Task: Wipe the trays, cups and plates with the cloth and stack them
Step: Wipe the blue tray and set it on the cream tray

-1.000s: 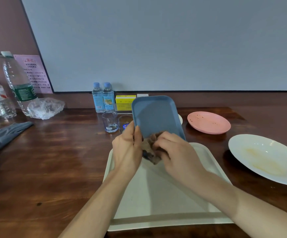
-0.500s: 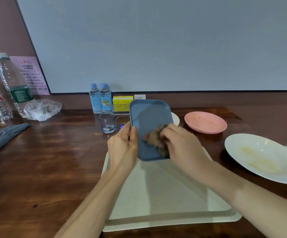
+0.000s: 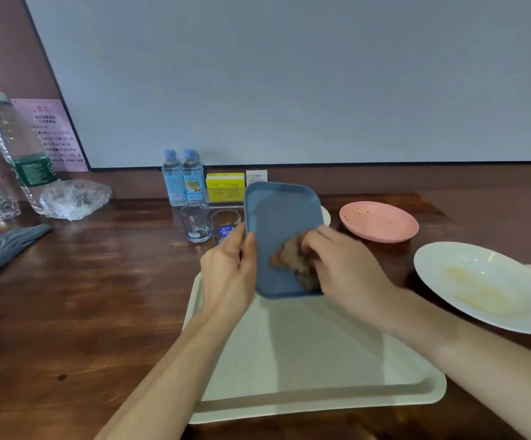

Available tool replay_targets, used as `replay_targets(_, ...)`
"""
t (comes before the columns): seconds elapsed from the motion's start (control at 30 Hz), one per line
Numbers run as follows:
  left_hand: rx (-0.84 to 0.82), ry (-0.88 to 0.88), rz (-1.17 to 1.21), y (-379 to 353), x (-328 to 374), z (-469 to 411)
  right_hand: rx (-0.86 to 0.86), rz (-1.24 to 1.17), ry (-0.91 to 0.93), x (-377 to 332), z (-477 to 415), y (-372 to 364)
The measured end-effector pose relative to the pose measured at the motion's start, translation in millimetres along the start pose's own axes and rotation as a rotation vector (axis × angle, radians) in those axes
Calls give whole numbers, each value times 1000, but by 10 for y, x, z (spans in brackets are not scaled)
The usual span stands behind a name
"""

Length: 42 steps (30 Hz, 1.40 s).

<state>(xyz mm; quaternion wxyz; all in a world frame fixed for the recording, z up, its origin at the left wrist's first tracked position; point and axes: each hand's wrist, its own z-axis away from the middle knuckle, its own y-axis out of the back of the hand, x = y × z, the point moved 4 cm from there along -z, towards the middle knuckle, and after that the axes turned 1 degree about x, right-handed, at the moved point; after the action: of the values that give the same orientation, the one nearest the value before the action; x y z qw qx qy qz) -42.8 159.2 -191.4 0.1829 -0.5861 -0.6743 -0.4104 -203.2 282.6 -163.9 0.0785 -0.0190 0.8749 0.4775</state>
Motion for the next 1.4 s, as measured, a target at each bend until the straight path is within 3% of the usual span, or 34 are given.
replay_targets(0.23, -20, 56, 14, -64, -22, 44, -78, -302, -72, -343, 116, -61)
replay_targets(0.57, 7, 241, 463, -19, -113, -6, 90, -579, -145, -595, -312, -228)
replay_targets(0.7, 11, 199, 377, -10, 7, 28, 137, -733, -231, -462, -366, -175)
replay_targets(0.97, -218, 93, 221, -202, -5, 72, 257, -928, -378, -196, -835, 8)
replay_targets(1.1, -163, 88, 223, -167, 10, 105, 390, -730, -347, -131, -982, 85)
replay_targets(1.27, -65, 70, 131, -85, -1, 58, 299, -485, -65, -383, -929, -71)
replay_targets(1.4, -90, 72, 178, -94, 29, 90, 303, -302, -19, -171, -1041, 46)
